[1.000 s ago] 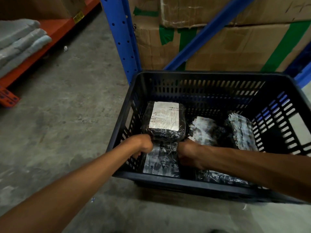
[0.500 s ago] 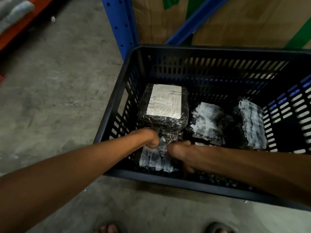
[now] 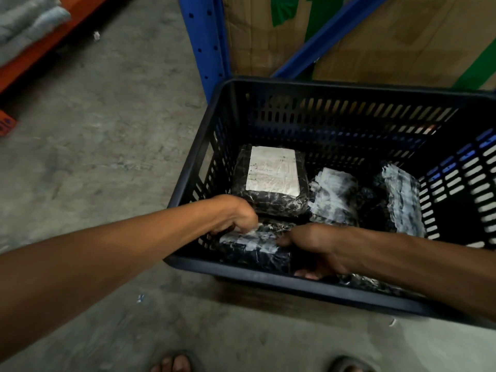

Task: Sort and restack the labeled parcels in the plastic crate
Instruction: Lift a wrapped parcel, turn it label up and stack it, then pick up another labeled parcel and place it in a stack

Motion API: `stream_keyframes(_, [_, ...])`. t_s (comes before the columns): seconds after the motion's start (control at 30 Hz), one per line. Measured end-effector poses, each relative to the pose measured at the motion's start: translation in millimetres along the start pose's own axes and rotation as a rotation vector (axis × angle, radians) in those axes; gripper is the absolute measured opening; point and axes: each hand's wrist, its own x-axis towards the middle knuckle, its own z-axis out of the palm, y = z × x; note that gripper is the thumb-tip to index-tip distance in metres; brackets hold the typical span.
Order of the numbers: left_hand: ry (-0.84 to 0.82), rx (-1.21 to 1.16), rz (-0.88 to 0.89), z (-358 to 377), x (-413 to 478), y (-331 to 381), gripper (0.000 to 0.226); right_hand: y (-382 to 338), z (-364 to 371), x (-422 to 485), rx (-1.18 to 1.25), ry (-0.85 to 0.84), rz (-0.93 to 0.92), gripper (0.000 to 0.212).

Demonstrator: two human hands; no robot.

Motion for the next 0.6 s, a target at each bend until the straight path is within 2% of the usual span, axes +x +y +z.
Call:
stream_keyframes(0.1, [0.011, -0.032, 0.062, -14, -36, -5, 0.044, -4, -11, -15, 0.010, -0.018, -0.013, 0.032])
stream_keyframes(0.27, [0.071, -0.277, 0.212, -40, -73, -21, 0.034, -7, -33, -40, 0.063, -0.066, -0.045, 0.044])
stream_keyframes(0.4, [0.072, -0.437, 0.354, -50, -82, -35, 0.056, -18, -63, -67, 0.185, -0.089, -0.114, 0.046])
stream_keyframes(0.53, [0.075, -0.629, 0.407, -67, -93, -38, 0.079, -27, -90, -84, 0.441, -0.161, -0.128, 0.070])
stream_keyframes(0.6, [0.123, -0.704, 0.455, -69, -96, -35, 0.079, -28, -99, -91, 0.568, -0.215, -0.147, 0.077])
